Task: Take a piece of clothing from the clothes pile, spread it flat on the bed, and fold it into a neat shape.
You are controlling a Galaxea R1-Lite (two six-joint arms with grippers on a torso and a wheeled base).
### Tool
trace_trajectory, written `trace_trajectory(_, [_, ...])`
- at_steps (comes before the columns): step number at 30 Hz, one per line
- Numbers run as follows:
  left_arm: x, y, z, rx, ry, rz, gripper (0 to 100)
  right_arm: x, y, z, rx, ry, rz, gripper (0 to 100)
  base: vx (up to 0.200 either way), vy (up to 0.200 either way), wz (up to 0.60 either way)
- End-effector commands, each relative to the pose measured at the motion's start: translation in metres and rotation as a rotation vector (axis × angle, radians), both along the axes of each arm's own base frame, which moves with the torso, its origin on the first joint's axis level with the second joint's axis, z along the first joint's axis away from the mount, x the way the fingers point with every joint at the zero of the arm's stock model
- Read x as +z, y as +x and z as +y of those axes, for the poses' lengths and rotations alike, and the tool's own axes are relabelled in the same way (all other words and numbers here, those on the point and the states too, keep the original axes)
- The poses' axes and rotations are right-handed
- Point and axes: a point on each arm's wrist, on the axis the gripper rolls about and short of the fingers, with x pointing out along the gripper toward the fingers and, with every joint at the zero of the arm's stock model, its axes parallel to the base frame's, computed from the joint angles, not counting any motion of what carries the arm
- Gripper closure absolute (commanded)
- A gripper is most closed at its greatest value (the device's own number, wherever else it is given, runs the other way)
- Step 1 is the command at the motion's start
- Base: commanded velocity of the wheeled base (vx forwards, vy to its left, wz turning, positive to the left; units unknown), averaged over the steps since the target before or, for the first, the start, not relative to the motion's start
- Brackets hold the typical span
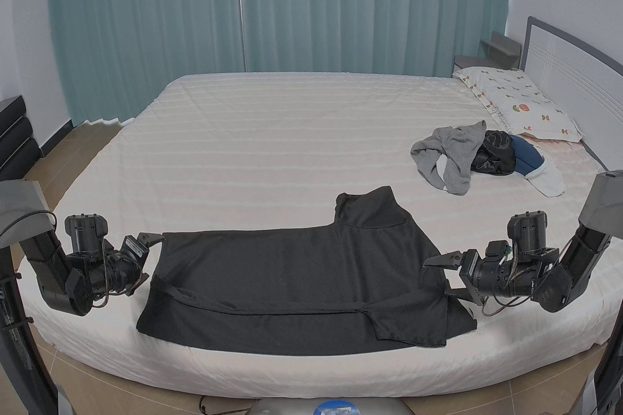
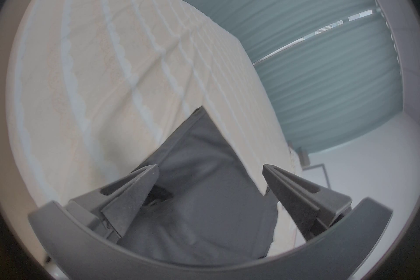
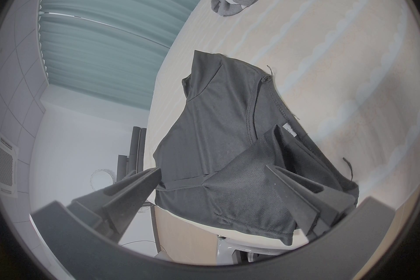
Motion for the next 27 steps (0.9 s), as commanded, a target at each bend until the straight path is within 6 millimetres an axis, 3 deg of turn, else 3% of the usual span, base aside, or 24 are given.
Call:
trace_trajectory(1, [-0.007,-0.011,-0.006,-0.030,0.012,0.047,0,0.000,0.000,0.000,-0.001,-0.003,-0.001,0,0.000,0.000,0.00])
trace_trajectory(9, [-0.012,-0.011,-0.015,-0.010,0.070,0.067,0,0.002,0.000,-0.002,-0.030,-0.027,-0.039,0,0.000,0.000,0.00])
trace_trajectory(18, [-0.024,0.002,-0.019,0.012,0.119,0.076,0,-0.004,0.004,-0.001,-0.059,-0.125,-0.071,0,0.000,0.000,0.00])
trace_trajectory(19, [-0.023,0.002,-0.019,0.012,0.119,0.074,100,-0.006,0.004,0.000,-0.067,-0.145,-0.073,0,0.000,0.000,0.00])
trace_trajectory(27, [-0.018,-0.005,-0.019,0.014,0.119,0.076,100,-0.018,0.002,-0.001,-0.024,-0.254,-0.127,0,0.000,0.000,0.00])
